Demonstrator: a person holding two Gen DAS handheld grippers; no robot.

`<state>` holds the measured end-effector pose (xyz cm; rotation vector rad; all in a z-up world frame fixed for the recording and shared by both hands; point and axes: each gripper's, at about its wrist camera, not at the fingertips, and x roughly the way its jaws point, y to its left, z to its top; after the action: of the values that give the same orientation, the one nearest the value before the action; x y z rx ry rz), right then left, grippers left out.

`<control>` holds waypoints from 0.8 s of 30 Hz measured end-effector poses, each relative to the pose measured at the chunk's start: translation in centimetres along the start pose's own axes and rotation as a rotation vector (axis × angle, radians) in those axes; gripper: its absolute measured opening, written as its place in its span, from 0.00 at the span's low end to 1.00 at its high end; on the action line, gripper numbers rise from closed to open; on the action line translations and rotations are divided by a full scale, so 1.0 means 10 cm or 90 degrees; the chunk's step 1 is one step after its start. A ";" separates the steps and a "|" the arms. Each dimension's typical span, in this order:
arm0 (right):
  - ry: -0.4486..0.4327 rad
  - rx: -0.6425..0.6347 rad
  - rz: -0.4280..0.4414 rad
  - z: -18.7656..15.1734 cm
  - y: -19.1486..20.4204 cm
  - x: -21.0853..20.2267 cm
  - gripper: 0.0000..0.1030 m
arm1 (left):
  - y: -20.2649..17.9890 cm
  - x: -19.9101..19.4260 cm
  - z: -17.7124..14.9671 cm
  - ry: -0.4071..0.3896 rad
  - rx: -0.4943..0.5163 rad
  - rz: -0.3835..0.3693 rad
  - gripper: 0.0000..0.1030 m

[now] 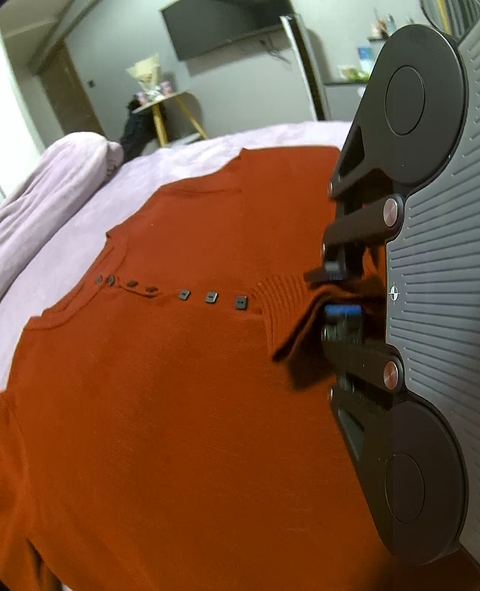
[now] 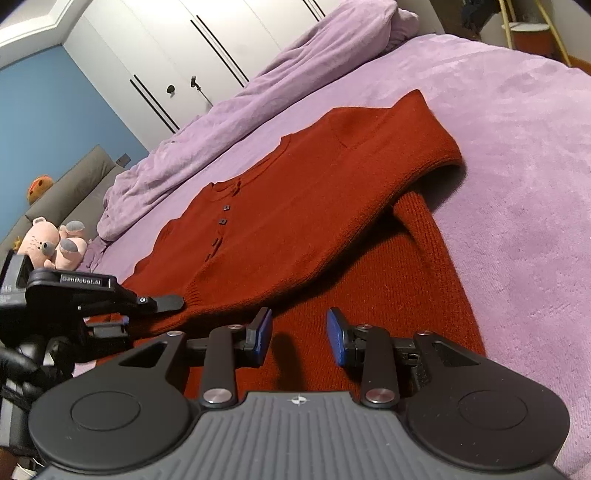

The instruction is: Fold small clothes

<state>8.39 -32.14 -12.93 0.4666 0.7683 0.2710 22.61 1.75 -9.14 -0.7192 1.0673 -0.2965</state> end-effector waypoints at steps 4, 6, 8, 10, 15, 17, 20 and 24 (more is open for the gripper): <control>-0.003 -0.009 -0.009 0.00 0.02 0.00 0.31 | -0.16 -0.14 0.15 -0.031 0.070 -0.001 0.06; -0.004 -0.010 -0.013 0.00 0.03 0.00 0.31 | -0.34 -0.33 0.27 -0.077 0.128 -0.019 0.06; -0.007 -0.008 -0.019 0.01 0.02 0.01 0.31 | -0.52 -0.57 0.39 -0.137 0.202 -0.021 0.06; -0.008 -0.006 -0.025 0.03 0.03 0.02 0.30 | -0.64 -0.76 0.53 -0.196 0.270 0.012 0.06; 0.005 -0.013 -0.041 0.08 0.09 0.05 0.31 | -0.37 -0.67 0.86 -0.229 0.295 0.149 0.06; 0.004 -0.017 -0.042 0.15 0.14 0.04 0.40 | -0.15 -0.47 0.92 -0.178 0.252 0.163 0.06; -0.022 -0.017 -0.041 0.30 0.19 0.02 0.52 | 0.05 -0.19 0.89 -0.116 0.238 0.184 0.25; -0.040 0.000 -0.042 0.50 0.18 0.10 0.53 | 0.18 -0.07 0.87 -0.116 0.225 0.180 0.43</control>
<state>12.59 -31.68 -9.47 0.4466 0.7203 0.1940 29.64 6.89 -7.38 -0.2672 0.8983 -0.1657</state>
